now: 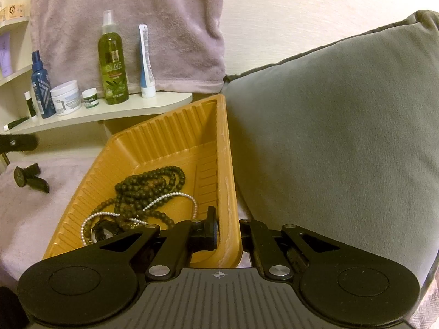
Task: Organize jewelry
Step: 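Move the left gripper back to the black case on the towel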
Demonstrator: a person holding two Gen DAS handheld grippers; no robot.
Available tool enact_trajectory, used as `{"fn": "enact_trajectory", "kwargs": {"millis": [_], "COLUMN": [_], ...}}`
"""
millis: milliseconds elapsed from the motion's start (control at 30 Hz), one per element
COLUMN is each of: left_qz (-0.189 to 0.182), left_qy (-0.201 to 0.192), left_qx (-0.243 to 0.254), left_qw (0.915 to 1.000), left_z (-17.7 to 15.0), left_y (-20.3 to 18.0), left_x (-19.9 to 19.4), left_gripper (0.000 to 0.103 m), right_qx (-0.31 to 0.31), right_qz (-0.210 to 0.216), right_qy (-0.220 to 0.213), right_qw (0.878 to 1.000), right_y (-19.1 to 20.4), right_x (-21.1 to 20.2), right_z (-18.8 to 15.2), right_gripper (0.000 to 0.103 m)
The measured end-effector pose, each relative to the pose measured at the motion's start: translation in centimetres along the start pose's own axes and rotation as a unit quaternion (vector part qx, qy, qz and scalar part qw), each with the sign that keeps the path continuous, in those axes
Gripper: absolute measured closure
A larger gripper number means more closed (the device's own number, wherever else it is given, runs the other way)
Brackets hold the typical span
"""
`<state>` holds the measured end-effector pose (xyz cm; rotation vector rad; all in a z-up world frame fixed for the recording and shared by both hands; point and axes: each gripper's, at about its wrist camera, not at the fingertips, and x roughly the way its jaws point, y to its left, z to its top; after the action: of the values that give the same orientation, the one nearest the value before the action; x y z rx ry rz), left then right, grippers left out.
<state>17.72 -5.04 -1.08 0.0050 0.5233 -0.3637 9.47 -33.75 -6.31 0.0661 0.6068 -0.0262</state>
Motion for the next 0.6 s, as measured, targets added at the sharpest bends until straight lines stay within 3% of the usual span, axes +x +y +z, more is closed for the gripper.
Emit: {"fn": "enact_trajectory", "kwargs": {"millis": [400,600], "left_qz": [0.119,0.136], "left_qy": [0.013,0.027], "left_qx": [-0.039,-0.05], "left_qw": [0.9921,0.9891], "left_z": [-4.1,-5.8], "left_y": [6.5,7.9], "left_x": [-0.7,-0.1], "left_gripper": [0.067,0.06], "right_qx": [-0.002,-0.005], "right_qz": [0.0,-0.003], "right_qy": [0.002,0.005], "right_qw": [1.0,1.0], "right_y": [-0.1,0.0], "right_x": [0.1,0.3], "right_z": [0.0,0.0], "right_gripper": [0.099,0.099]}}
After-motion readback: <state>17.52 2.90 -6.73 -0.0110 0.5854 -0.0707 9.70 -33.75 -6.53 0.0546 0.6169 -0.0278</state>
